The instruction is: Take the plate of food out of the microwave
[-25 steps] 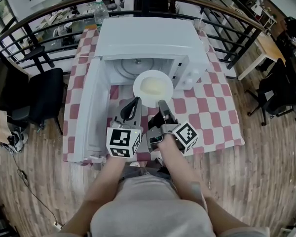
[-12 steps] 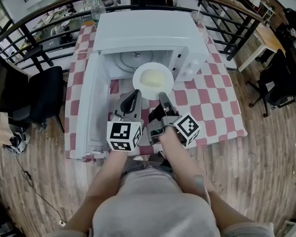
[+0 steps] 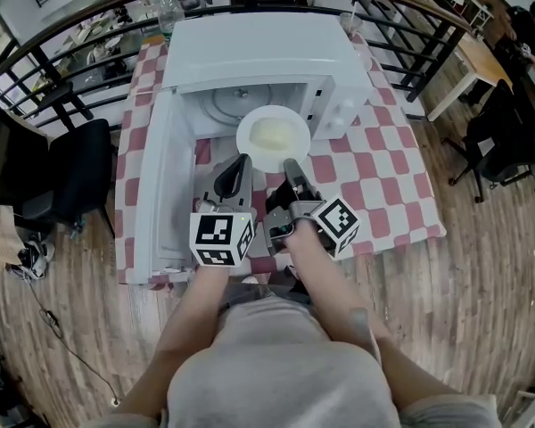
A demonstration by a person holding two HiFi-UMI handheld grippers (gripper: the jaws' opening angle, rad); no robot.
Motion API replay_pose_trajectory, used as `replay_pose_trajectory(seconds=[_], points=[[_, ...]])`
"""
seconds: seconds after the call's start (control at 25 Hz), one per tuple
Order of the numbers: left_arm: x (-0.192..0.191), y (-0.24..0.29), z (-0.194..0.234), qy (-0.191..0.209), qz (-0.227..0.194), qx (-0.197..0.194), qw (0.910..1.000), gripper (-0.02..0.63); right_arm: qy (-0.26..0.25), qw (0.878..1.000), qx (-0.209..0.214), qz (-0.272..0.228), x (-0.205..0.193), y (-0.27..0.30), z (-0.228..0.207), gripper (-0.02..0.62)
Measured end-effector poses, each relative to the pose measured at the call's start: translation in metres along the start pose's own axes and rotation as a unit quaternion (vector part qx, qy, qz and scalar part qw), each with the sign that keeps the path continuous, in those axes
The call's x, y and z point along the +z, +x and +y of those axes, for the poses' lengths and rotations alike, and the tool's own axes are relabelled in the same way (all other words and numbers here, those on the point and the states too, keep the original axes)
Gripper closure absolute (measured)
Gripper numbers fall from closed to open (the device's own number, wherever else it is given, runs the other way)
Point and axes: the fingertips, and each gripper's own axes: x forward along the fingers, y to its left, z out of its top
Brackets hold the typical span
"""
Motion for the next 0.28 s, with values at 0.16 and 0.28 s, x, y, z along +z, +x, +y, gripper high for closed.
replay_pose_trajectory(seconds=[0.16, 0.28], points=[[-0.0003, -0.0011, -0.0005, -0.001, -0.001, 0.001, 1.0, 0.606, 0.001, 1.0, -0.001, 0.002, -0.0019, -0.0022, 0.0011, 0.558], [0.0, -0.0013, -0.002, 0.0, -0.002, 0.001, 1.0, 0.606, 0.0, 1.0, 0.001, 0.004, -0.0025, -0.0026, 0.0009, 0.558]])
